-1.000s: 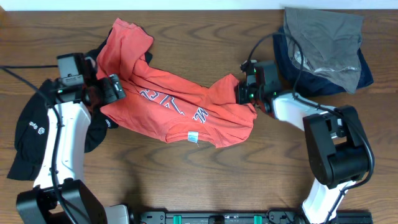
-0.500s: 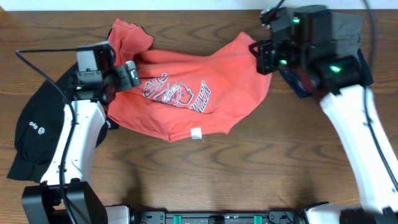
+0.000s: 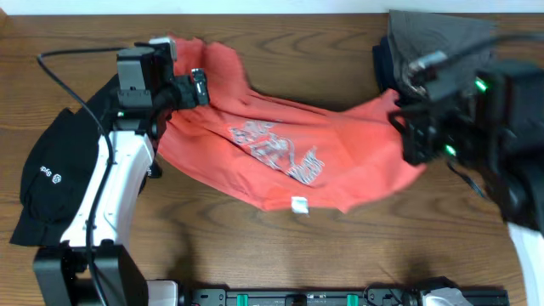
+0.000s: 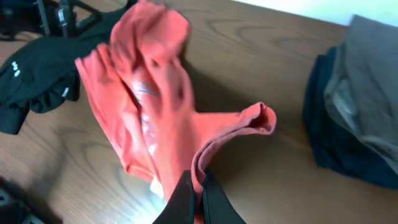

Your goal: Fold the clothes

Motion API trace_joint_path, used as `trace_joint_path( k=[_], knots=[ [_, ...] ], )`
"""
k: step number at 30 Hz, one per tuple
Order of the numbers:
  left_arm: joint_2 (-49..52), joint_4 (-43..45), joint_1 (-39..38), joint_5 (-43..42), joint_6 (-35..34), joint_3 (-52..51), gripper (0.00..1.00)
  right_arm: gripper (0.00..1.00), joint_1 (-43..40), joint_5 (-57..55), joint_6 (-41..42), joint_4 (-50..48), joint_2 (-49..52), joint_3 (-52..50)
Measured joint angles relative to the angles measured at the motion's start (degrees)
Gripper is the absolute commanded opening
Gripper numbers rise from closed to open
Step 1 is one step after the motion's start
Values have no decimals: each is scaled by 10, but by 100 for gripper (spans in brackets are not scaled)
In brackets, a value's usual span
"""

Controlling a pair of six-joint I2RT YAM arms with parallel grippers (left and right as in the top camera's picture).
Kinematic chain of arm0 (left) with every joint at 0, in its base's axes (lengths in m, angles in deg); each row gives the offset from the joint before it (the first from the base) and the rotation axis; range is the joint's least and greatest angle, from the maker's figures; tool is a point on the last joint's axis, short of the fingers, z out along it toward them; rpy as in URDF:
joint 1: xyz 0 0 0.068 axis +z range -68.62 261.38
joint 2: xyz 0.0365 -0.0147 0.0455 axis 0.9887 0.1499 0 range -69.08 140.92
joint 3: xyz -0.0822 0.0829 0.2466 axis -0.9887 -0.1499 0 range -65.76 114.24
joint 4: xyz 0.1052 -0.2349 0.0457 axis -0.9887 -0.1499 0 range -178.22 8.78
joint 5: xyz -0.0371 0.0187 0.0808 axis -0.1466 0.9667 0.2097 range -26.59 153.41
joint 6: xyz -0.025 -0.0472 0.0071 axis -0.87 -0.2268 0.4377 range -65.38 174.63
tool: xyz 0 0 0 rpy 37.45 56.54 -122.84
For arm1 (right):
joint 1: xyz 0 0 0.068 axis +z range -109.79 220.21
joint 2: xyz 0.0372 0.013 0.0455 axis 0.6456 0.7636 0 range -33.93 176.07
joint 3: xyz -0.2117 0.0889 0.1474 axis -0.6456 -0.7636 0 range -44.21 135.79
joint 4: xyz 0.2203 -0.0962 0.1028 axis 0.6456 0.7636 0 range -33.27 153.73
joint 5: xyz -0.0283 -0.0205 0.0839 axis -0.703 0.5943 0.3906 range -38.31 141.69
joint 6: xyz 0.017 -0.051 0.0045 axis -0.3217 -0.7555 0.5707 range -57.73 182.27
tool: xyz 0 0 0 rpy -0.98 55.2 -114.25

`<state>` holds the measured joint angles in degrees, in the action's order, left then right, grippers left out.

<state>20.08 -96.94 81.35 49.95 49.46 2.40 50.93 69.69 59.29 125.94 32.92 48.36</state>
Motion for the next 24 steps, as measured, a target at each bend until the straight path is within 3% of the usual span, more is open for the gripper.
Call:
trace_joint_path(
  k=[9, 20, 24],
  knots=[
    [110, -83, -18, -17, 40, 68, 98, 1, -39, -10, -17, 46, -24, 3],
    [137, -261, -27, -19, 91, 68, 99, 1, -45, -1, -27, 28, 107, 3],
    [145, -263, -27, -18, 99, 67, 98, 1, -45, 19, -36, 9, 144, 3]
  ],
)
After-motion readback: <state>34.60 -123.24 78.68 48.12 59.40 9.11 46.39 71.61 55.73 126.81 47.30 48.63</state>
